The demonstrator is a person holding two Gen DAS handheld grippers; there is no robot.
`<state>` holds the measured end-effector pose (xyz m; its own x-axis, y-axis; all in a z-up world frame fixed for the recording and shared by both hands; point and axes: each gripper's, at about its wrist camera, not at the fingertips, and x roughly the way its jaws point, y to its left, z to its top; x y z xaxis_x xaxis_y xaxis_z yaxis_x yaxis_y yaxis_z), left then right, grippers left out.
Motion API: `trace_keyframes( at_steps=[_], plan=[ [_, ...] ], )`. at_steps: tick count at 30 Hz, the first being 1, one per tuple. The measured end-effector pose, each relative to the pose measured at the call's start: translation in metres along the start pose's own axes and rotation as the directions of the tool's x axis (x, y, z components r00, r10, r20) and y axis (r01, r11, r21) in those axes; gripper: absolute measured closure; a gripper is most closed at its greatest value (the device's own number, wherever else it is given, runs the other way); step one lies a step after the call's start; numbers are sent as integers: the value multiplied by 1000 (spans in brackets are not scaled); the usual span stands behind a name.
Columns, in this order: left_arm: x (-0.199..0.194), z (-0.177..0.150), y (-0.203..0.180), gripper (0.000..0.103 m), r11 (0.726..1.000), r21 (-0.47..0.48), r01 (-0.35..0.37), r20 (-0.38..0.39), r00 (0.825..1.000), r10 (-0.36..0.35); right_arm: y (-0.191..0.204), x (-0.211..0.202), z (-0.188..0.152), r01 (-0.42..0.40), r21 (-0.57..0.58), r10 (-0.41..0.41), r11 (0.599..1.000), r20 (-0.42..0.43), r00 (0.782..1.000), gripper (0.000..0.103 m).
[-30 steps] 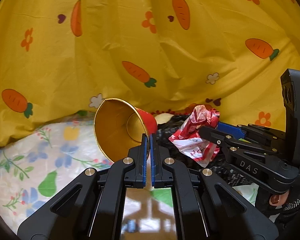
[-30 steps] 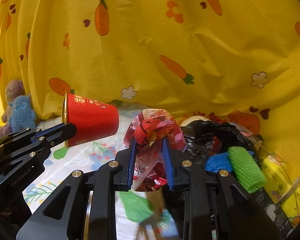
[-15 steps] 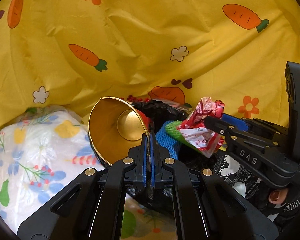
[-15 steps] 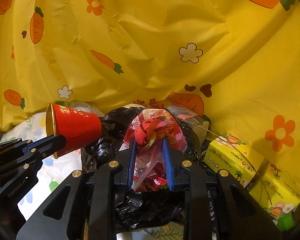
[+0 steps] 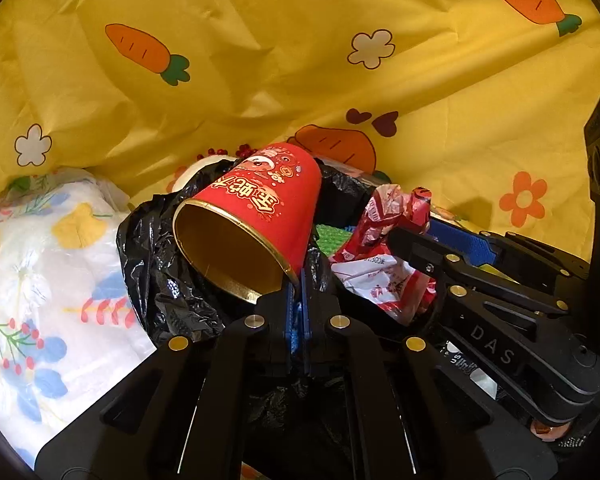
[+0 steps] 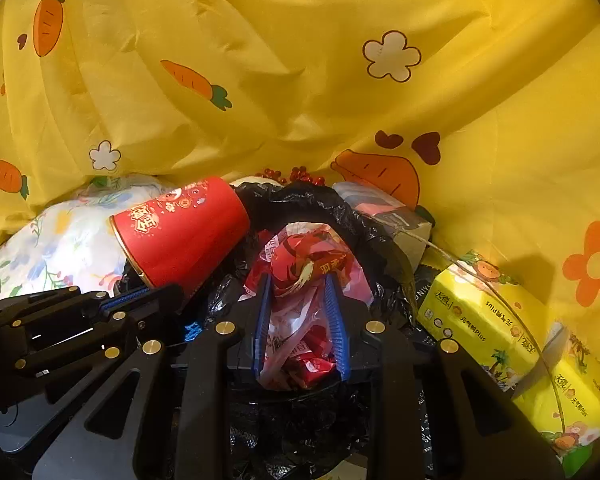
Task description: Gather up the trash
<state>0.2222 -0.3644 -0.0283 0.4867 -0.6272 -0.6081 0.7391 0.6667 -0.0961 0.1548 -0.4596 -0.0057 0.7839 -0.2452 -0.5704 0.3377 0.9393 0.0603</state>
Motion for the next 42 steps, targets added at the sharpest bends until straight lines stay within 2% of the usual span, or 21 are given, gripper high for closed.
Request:
trace_keyframes(
  at_steps=[1, 2, 3, 4, 5, 6, 7, 9, 11, 15, 18, 21, 28, 29, 31, 33, 39, 42],
  plan=[
    [-2, 0, 1, 93, 1000, 3, -3, 4, 1000, 3, 0, 4, 0, 3, -3, -4, 1000, -8, 1000, 75],
    [-4, 0, 2, 80, 1000, 3, -11, 11, 1000, 11, -1, 6, 0, -3, 1, 3, 1000, -11, 1000, 75],
    [-9, 0, 3, 58, 1000, 0, -19, 23, 1000, 19, -1, 7, 0, -12, 7, 12, 1000, -10, 1000, 75],
    [-14, 0, 5, 47, 1000, -8, -24, 40, 999, 25, -3, 6, 0, -11, 13, 11, 1000, -9, 1000, 74],
    [-20, -1, 7, 35, 999, -16, -33, 66, 997, 34, -5, 4, 1, -15, 26, 15, 1000, 4, 1000, 68],
    [-27, -1, 9, 29, 999, -24, -36, 88, 995, 38, -7, 1, 1, -17, 38, 16, 999, 21, 1000, 62],
    [-32, 0, 11, 27, 999, -32, -37, 101, 994, 40, -8, -1, 1, -17, 43, 15, 999, 30, 999, 57],
    [-39, 1, 14, 24, 998, -42, -55, 114, 992, 59, -11, -4, 2, -21, 56, 18, 998, 42, 999, 54],
    [-48, 0, 16, 20, 996, -40, -84, 140, 986, 88, -13, -8, 3, -29, 73, 25, 997, 57, 998, 45],
    [-64, -3, 21, 13, 991, -64, -121, 168, 977, 131, -15, -18, 3, -37, 92, 28, 995, 95, 995, 34],
    [-79, -9, 25, 6, 980, -74, -184, 195, 961, 195, -14, -24, 3, -41, 104, 29, 994, 113, 993, 31],
    [-95, -16, 28, 6, 969, -102, -226, 220, 945, 243, -11, -34, 2, -33, 105, 19, 994, 134, 991, 28],
    [-135, -32, 36, 6, 930, -170, -327, 266, 893, 363, 16, -69, -8, 67, 50, -76, 997, 216, 974, 13],
    [-141, -36, 36, 6, 926, -170, -337, 271, 888, 373, 22, -74, -11, 83, 30, -88, 996, 226, 970, 7],
    [-152, -44, 38, 6, 916, -174, -360, 280, 874, 397, 35, -83, -17, 113, 1, -109, 994, 255, 961, 5],
    [-164, -54, 39, 6, 910, -180, -374, 284, 866, 412, 44, -89, -24, 111, -14, -104, 994, 257, 961, 5],
    [-199, -85, 43, 6, 891, -189, -413, 269, 851, 451, 67, -111, -41, 51, -21, -44, 998, 256, 966, 5],
    [-219, -100, 47, 6, 883, -210, -419, 265, 845, 464, 79, -124, -50, 45, -20, -39, 999, 261, 964, 5]
  ],
)
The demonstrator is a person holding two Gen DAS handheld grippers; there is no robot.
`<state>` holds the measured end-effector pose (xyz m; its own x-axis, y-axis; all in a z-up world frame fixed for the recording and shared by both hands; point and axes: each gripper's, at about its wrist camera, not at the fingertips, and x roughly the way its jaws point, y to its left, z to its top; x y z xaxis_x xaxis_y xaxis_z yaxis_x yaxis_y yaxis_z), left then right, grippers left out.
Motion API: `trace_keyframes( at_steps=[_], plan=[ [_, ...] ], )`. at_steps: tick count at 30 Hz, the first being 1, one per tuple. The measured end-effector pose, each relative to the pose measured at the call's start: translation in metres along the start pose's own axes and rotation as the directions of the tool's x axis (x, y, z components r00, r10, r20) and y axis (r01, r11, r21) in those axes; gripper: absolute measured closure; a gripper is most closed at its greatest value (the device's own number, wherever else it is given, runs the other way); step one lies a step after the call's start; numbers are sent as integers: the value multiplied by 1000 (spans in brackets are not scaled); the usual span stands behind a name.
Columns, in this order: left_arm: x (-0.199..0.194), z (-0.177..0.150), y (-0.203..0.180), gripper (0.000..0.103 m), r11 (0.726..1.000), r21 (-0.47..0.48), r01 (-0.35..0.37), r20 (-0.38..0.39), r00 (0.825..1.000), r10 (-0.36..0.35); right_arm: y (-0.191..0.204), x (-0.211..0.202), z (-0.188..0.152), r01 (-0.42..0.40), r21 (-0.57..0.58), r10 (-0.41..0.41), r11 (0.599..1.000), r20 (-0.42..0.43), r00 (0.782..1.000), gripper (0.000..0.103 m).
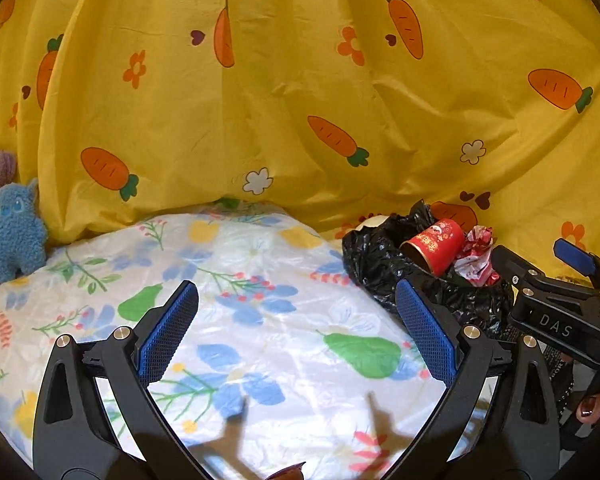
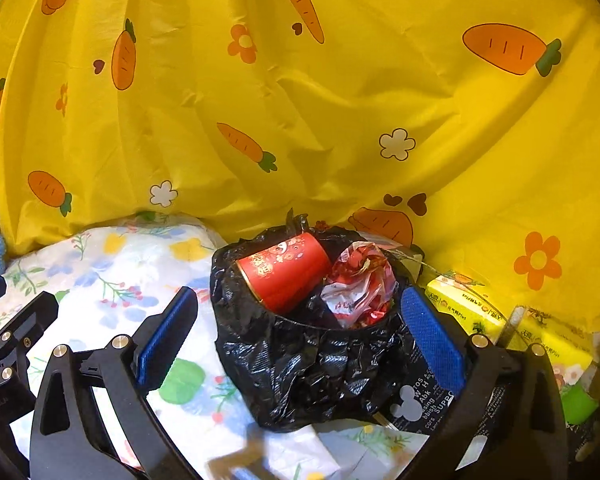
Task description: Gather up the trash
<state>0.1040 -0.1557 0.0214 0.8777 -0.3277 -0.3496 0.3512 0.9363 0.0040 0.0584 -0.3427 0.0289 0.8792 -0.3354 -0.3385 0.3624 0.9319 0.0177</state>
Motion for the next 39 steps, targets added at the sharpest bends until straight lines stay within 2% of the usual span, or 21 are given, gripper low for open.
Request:
trace_keyframes(
  at_steps=[3, 9, 18, 39],
  plan=[
    [-16, -6, 17, 6, 999, -33, -8, -15, 1000, 8, 12, -18, -4, -9, -1, 9, 1000, 4, 1000, 5],
    [-44, -20, 39, 6, 996, -53, -72, -37, 997, 70, 28, -47, -10, -39, -10, 39, 999, 18, 999, 5],
    [-76, -27, 55, 6, 994, -74, -83, -19, 996, 82, 44, -80, -21, -54, -22, 55, 998, 31, 998, 5],
    [-81, -28, 50, 6, 995, -80, -66, -7, 998, 66, 52, -91, -32, -68, -50, 69, 996, 20, 997, 5]
  ],
)
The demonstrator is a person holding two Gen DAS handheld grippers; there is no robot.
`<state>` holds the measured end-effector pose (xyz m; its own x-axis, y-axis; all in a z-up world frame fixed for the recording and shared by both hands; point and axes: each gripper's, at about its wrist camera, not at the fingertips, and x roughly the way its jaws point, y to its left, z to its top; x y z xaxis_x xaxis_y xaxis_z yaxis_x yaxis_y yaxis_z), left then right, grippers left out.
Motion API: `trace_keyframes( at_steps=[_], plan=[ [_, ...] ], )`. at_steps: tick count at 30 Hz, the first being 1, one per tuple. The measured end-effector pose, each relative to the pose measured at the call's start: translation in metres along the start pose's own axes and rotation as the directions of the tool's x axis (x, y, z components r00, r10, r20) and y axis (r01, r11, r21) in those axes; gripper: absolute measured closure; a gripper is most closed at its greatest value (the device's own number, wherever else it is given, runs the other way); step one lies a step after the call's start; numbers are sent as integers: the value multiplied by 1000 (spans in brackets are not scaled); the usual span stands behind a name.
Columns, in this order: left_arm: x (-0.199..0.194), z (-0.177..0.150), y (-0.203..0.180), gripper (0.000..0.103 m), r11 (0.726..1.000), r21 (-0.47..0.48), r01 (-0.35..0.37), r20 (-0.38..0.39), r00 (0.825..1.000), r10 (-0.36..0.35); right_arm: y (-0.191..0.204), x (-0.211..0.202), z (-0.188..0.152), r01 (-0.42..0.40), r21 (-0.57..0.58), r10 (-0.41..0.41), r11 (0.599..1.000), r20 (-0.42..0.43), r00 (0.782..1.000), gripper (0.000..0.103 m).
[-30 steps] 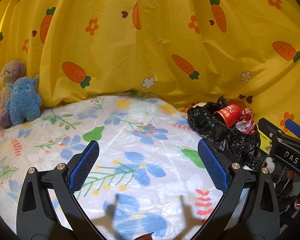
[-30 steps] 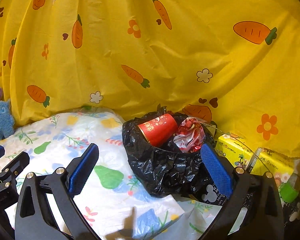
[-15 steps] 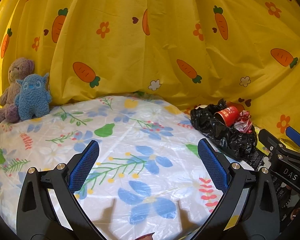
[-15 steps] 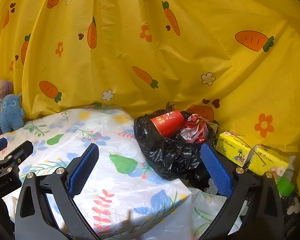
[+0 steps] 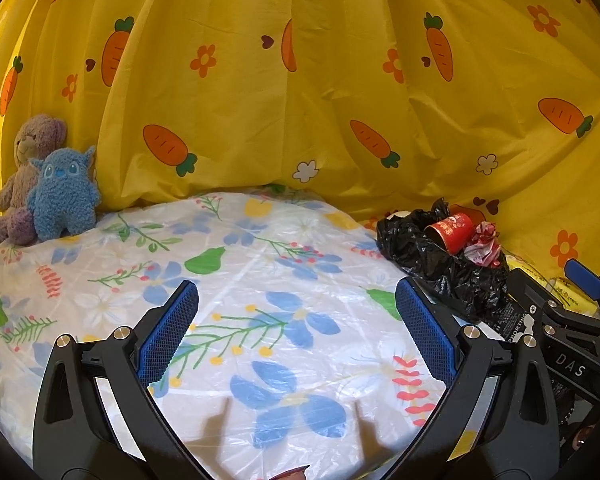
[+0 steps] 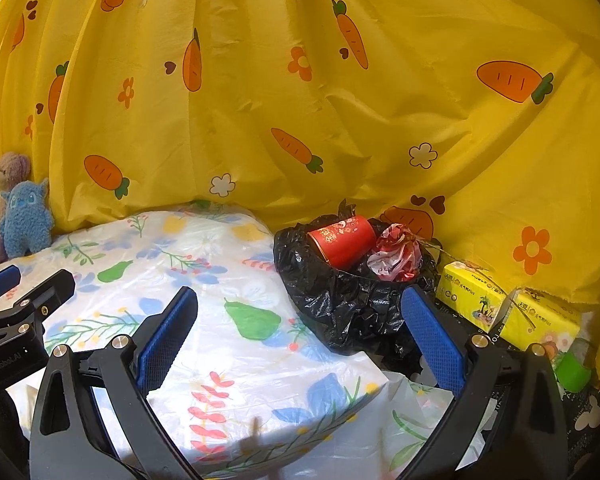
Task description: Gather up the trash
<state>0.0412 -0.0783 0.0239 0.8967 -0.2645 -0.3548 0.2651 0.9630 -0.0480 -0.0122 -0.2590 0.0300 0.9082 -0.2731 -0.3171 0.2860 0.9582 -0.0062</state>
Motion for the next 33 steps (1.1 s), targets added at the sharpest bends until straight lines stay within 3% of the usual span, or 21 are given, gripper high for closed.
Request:
trace_keyframes(
  at_steps=[33],
  plan=[
    [-1, -1, -1, 6, 1000, -10, 1, 0, 1000, -1, 6, -1, 0, -12, -13, 12, 1000, 3, 1000, 5]
  ],
)
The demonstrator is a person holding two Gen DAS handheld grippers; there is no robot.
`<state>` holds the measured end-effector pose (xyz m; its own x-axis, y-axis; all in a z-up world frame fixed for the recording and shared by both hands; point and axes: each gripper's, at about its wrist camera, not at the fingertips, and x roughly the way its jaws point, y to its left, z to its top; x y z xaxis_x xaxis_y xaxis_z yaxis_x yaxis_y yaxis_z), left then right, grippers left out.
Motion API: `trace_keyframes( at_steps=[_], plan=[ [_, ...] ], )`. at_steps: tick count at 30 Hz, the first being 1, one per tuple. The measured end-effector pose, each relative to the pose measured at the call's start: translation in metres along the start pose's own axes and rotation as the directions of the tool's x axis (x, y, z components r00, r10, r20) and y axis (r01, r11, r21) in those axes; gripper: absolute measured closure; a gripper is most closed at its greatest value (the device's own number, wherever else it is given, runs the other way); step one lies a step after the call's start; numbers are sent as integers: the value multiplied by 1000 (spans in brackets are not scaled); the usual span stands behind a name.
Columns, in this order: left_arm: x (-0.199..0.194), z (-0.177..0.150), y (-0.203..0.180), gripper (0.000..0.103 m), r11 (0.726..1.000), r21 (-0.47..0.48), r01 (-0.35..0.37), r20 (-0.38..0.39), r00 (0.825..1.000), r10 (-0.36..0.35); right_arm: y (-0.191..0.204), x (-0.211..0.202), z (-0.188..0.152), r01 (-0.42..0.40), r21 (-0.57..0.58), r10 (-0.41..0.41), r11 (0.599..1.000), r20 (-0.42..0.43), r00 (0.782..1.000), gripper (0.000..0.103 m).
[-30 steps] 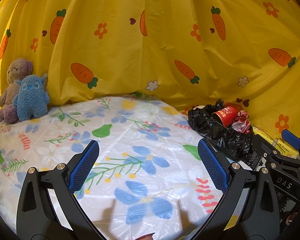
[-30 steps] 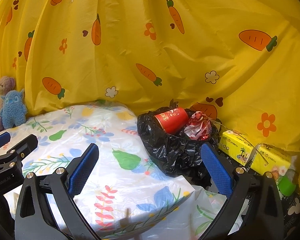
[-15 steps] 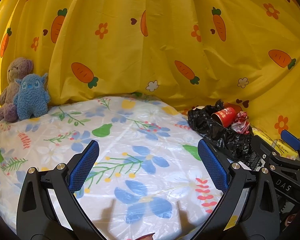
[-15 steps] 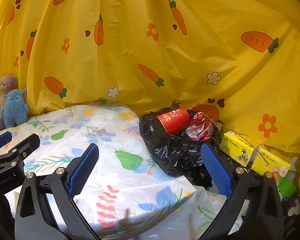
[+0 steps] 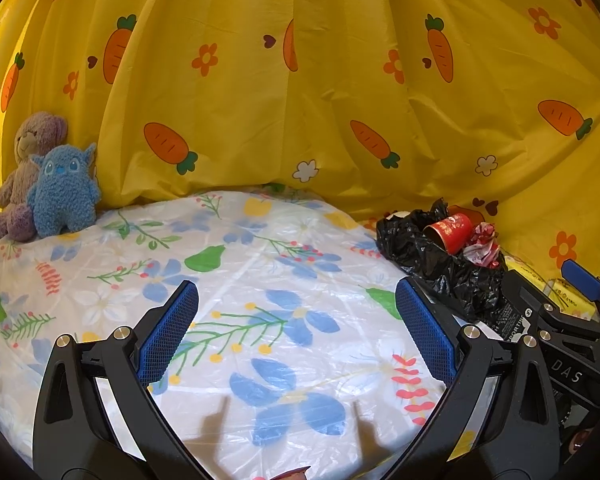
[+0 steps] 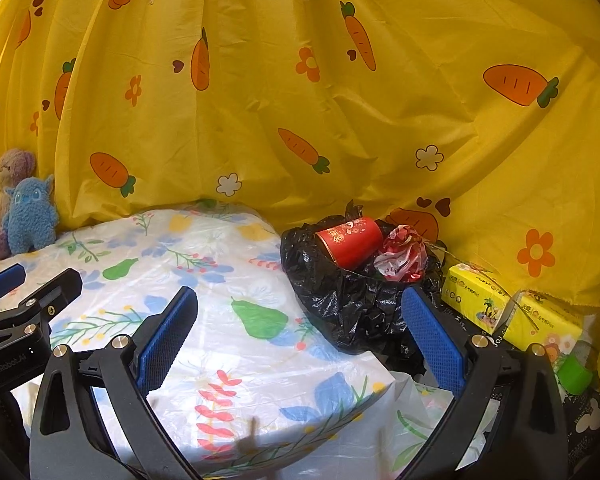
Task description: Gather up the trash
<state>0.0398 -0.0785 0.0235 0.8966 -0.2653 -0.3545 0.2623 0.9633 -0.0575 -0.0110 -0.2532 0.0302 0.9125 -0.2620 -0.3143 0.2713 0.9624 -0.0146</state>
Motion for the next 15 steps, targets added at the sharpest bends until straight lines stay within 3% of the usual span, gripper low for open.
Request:
trace_keyframes(
  at_steps=[15],
  plan=[
    [0, -1, 0, 6, 1000, 1, 4, 0, 1000, -4, 0, -1, -1, -1, 1, 1, 1000, 0, 1000, 5]
  ],
)
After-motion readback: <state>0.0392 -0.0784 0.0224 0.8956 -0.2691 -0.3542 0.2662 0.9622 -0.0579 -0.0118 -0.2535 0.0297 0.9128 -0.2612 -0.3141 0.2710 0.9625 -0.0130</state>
